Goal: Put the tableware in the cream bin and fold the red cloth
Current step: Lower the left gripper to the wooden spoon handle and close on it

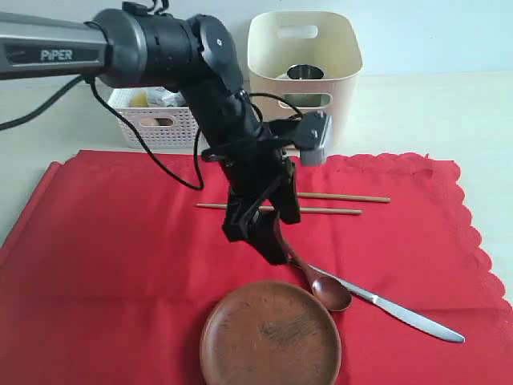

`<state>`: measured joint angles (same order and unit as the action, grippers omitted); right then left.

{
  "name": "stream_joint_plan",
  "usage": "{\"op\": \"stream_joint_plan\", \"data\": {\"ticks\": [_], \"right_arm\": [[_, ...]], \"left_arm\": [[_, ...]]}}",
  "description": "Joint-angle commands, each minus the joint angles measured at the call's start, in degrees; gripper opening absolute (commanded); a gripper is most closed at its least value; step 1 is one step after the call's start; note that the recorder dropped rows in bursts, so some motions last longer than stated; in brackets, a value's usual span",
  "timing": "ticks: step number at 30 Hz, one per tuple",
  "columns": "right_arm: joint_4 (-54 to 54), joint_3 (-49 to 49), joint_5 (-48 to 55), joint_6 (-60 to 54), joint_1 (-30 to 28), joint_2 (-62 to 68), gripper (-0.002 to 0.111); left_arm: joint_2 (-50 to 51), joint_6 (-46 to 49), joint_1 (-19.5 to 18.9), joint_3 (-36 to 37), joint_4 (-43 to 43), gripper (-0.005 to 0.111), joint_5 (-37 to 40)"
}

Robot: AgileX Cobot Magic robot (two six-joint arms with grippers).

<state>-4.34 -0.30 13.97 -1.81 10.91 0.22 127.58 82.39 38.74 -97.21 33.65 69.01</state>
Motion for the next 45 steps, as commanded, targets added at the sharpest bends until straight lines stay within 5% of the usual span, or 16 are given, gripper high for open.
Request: {"op": "stream_joint_plan", "data": {"ticks": [1, 10, 28, 31, 39, 45], "right_arm": [[-0.07, 0.30, -0.38, -0.06, 0.10, -0.22, 0.000], [-0.07, 0.30, -0.38, -0.06, 0.10, -0.22, 0.000], [-0.07, 0.30, -0.38, -0.06, 0.10, -0.22, 0.000], [-0.07, 0.30, -0.38, -0.06, 0.10, -0.22, 0.000], [-0.07, 0.30, -0.38, -0.06, 0.10, -0.22, 0.000], [-0.07, 0.30, -0.38, -0.06, 0.10, -0.22, 0.000]], "left_arm": [[1.78, 7.46, 1.82, -0.25, -1.53, 0.068, -2.78], [4.60, 7.46, 1.98, -0.25, -3.18, 0.068, -11.28], [6.01, 7.46, 1.98, -0.25, -3.14, 0.067, -12.43], [6.01, 7.31, 1.98, -0.25, -3.03, 0.057, -12.43], [6.01, 7.18, 1.98, -0.25, -2.88, 0.001, -11.23], [4.58, 6.86, 1.98, -0.25, -2.47, 0.000, -8.44]]}}
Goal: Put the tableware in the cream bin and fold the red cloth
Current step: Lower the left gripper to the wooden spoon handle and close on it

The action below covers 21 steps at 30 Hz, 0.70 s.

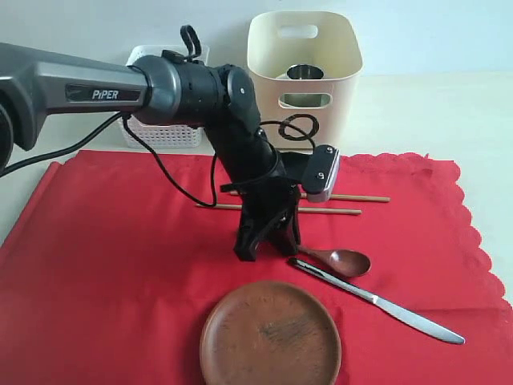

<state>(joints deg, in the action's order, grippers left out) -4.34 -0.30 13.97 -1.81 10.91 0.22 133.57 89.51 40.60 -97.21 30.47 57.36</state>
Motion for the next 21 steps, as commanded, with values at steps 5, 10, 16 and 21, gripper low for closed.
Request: {"op": "stream_joint_plan", "data": {"ticks": [5, 10, 16, 21], "right_arm": [[-0.07, 0.30, -0.38, -0.06, 0.10, -0.22, 0.000], [-0.07, 0.30, -0.38, -0.06, 0.10, -0.22, 0.000], [-0.07, 0.30, -0.38, -0.06, 0.10, -0.22, 0.000], [-0.07, 0.30, -0.38, -0.06, 0.10, -0.22, 0.000]], "left_arm": [[-4.87, -5.98, 0.12, -0.25, 1.64, 0.000, 3.70], [-8.29, -14.25, 0.12, -0.25, 2.62, 0.000, 5.07], [-8.97, -24.16, 0.12, -0.25, 3.91, 0.000, 7.79], [-9.37, -24.16, -0.01, -0.25, 2.33, 0.000, 7.47]]}}
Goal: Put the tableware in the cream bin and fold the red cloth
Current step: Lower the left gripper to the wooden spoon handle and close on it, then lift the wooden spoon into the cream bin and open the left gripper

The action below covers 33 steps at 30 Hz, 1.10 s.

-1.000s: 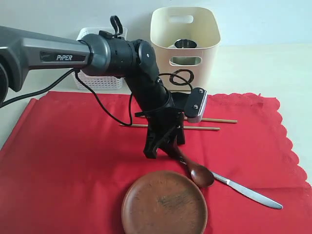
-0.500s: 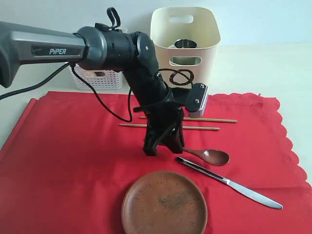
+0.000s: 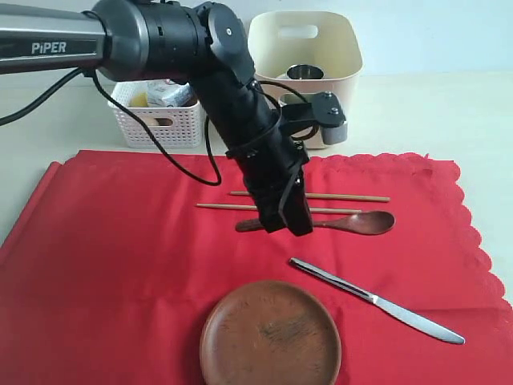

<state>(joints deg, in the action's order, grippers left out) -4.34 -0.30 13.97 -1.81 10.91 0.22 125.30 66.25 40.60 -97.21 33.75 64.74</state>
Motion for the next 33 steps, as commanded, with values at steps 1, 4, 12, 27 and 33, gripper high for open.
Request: {"op": "stream_joint_plan", "data": {"ticks": [1, 4, 12, 27, 33], "right_arm": [[-0.07, 0.30, -0.38, -0.06, 0.10, -0.22, 0.000], [-0.07, 0.30, -0.38, -0.06, 0.10, -0.22, 0.000], [-0.07, 0.30, -0.38, -0.06, 0.10, -0.22, 0.000], [-0.07, 0.30, -0.38, -0.06, 0.10, -0.22, 0.000], [-0.07, 0.30, -0.38, -0.06, 0.10, -0.22, 0.000]], "left_arm": [[-1.53, -0.90, -0.01, -0.25, -1.34, 0.000, -0.46], [-3.21, -0.90, -0.11, -0.25, -3.04, 0.000, -3.25], [-6.79, -10.96, -0.69, -0.25, -3.75, 0.000, -39.39], [2.23, -34.07, -2.71, -0.25, -1.48, 0.000, -82.80], [3.15, -36.26, -2.71, -0.25, -1.57, 0.028, -83.97]]}}
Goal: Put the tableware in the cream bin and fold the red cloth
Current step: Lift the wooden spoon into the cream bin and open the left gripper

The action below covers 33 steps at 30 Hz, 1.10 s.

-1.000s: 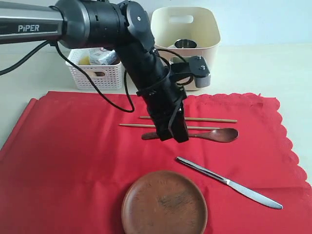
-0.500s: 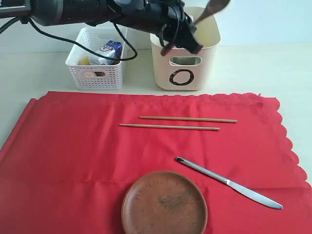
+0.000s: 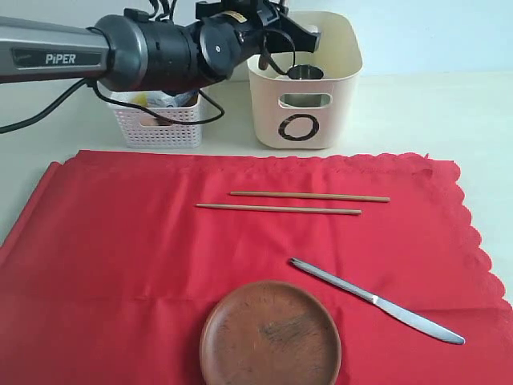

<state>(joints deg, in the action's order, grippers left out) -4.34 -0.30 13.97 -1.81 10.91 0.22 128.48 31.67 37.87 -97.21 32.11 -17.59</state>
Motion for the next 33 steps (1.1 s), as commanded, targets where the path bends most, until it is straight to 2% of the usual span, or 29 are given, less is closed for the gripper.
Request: {"op": "stream_joint_plan", "data": {"ticks": [1, 3, 6, 9, 10, 11, 13, 15, 16, 17, 18, 19, 23, 29, 33], "right_arm": [[-0.07, 0.30, -0.38, -0.06, 0.10, -0.22, 0.000], [-0.07, 0.30, -0.38, -0.06, 0.10, -0.22, 0.000], [-0.07, 0.30, -0.38, -0.06, 0.10, -0.22, 0.000], [-0.07, 0.30, -0.38, -0.06, 0.10, -0.22, 0.000], [-0.07, 0.30, -0.38, -0.06, 0.10, -0.22, 0.000], [-0.07, 0.30, -0.38, -0.06, 0.10, -0.22, 0.000], [-0.07, 0.30, -0.38, -0.06, 0.10, -0.22, 0.000], [-0.07, 0.30, -0.38, -0.06, 0.10, -0.22, 0.000], [-0.07, 0.30, -0.38, -0.06, 0.10, -0.22, 0.000], [-0.07, 0.30, -0.38, -0.06, 0.10, -0.22, 0.000], [-0.07, 0.30, -0.38, -0.06, 0.10, -0.22, 0.000], [-0.07, 0.30, -0.38, -0.06, 0.10, -0.22, 0.000], [-0.07, 0.30, -0.38, -0.06, 0.10, -0.22, 0.000], [-0.07, 0.30, -0.38, -0.06, 0.10, -0.22, 0.000], [-0.07, 0.30, -0.38, -0.06, 0.10, -0.22, 0.000]], "left_arm": [[-0.04, -2.08, 0.02, -0.25, -0.14, 0.040, -1.93], [-0.04, -2.08, -0.07, -0.25, -0.14, 0.057, -2.16], [-0.16, -2.08, -0.07, -0.25, -0.14, 0.072, -1.02], [-1.95, -0.15, -0.07, -0.25, -0.14, 0.074, 6.46], [-3.55, 1.49, -0.28, -0.25, -0.14, 0.072, 12.20], [-4.51, 1.89, -0.56, -0.25, -0.14, 0.071, 14.52], [-7.66, 2.41, -1.37, -0.25, -1.39, 0.063, 23.14], [-11.54, 2.41, -2.28, -0.25, -4.74, 0.038, 35.69], [-12.52, 2.41, -2.53, -0.25, -5.12, 0.030, 39.03], [-14.34, 2.41, -2.61, -0.25, -6.88, 0.013, 44.55], [-15.16, 2.41, -2.61, -0.25, -7.88, 0.004, 47.56], [-16.62, 2.54, -2.61, -0.25, -9.87, 0.000, 53.03], [-20.18, 2.25, -2.61, -0.25, -10.96, 0.000, 64.64], [-21.29, 2.25, -2.50, 0.01, -10.66, 0.000, 75.82], [-21.49, 2.50, -2.50, 4.06, -10.09, 0.000, 78.82]]}}
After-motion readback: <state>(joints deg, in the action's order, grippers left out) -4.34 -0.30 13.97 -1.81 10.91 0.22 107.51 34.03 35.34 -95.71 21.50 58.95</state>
